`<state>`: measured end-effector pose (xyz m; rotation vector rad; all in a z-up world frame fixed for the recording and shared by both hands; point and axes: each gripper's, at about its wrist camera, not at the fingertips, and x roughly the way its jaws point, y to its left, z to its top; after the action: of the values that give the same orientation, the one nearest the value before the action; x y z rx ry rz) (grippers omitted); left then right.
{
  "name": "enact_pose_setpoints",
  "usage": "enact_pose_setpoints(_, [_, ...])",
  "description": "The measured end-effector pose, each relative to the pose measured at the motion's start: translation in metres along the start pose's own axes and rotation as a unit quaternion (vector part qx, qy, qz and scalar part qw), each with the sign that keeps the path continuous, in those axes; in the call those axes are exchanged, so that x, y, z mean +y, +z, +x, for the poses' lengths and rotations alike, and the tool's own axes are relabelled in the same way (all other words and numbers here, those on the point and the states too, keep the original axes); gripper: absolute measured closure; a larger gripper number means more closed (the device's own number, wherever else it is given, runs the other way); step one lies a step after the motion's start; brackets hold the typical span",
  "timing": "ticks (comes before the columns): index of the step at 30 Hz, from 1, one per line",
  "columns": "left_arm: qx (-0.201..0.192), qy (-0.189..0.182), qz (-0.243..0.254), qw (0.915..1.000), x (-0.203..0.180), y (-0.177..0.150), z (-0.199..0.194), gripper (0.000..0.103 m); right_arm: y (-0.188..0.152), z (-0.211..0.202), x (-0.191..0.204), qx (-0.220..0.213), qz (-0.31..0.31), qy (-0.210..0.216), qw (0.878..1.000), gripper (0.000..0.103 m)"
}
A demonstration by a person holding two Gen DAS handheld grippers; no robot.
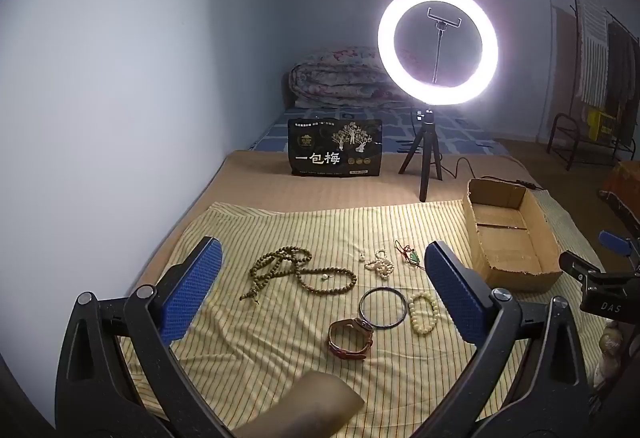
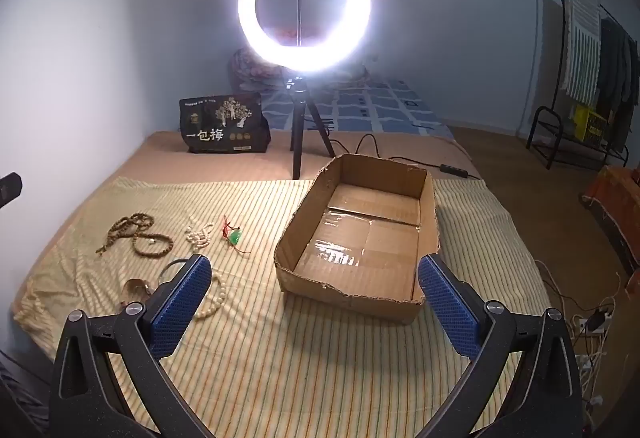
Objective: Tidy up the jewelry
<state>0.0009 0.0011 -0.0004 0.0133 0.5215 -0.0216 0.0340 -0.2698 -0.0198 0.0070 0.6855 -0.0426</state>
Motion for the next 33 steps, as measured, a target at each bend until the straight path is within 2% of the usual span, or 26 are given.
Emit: enact_pose_setpoints(33, [-0.006,0.004,0.006,1.0,0.0016,0.0014,-0.0028,0.0,0.0023,-0.0026,0.0042,-0.003,-0.01,-0.007,1.0,0.001])
